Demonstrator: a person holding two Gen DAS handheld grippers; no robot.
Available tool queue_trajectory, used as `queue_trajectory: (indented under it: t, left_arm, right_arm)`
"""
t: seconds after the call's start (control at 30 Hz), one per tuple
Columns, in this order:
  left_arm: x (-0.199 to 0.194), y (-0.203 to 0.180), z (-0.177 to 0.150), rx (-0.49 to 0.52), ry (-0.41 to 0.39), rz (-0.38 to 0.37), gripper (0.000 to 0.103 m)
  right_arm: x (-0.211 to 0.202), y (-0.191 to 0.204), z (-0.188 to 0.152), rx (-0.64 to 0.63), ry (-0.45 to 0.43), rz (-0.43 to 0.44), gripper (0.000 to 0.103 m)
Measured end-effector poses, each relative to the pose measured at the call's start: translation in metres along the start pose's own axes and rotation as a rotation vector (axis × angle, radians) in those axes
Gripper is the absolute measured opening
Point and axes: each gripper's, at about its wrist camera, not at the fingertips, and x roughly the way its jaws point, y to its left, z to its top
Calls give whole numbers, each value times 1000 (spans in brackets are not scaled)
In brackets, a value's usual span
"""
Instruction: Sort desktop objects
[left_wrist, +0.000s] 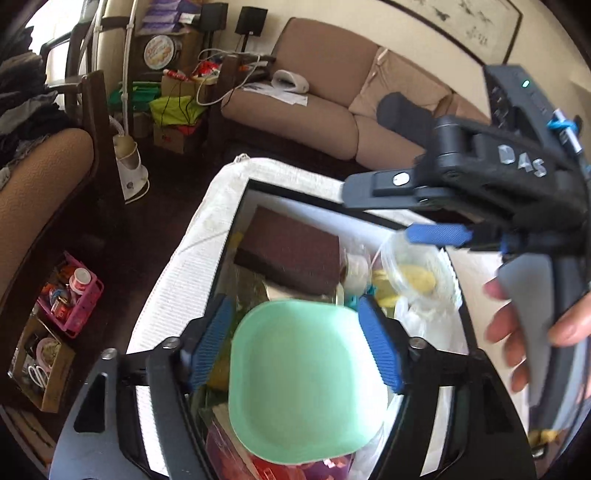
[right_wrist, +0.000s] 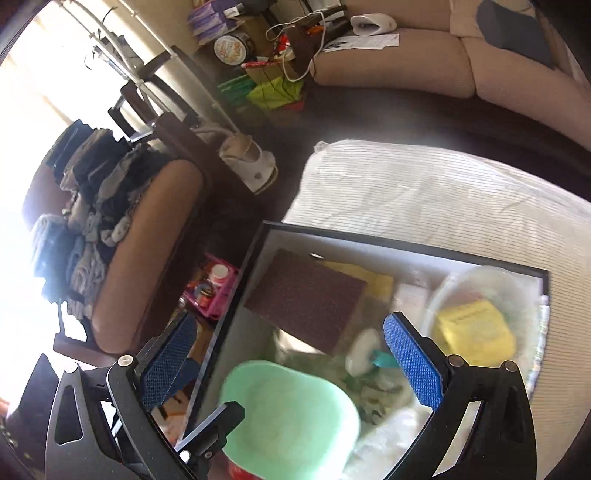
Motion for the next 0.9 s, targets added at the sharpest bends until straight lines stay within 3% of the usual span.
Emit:
queue_trajectory:
  t: [0.17,0.47,0.7,0.9]
  left_arm:
    - [-4,-15,-24,16,41,43,80]
    - [-48,-56,-63,115,-7,170,81]
    - [-85,-86,-88,135,-19,168,81]
    - [-113,-129,-120,148,-48,126,82]
  right_arm:
    - [-26,-16,-28,-72,-4,-89,103]
    - [-77,-28,-105,-199,-50,-154,103]
    - [-125,-31,-164,-233,-92,-167,103]
    - [-171,-64,-229,-175,-147,-207,103]
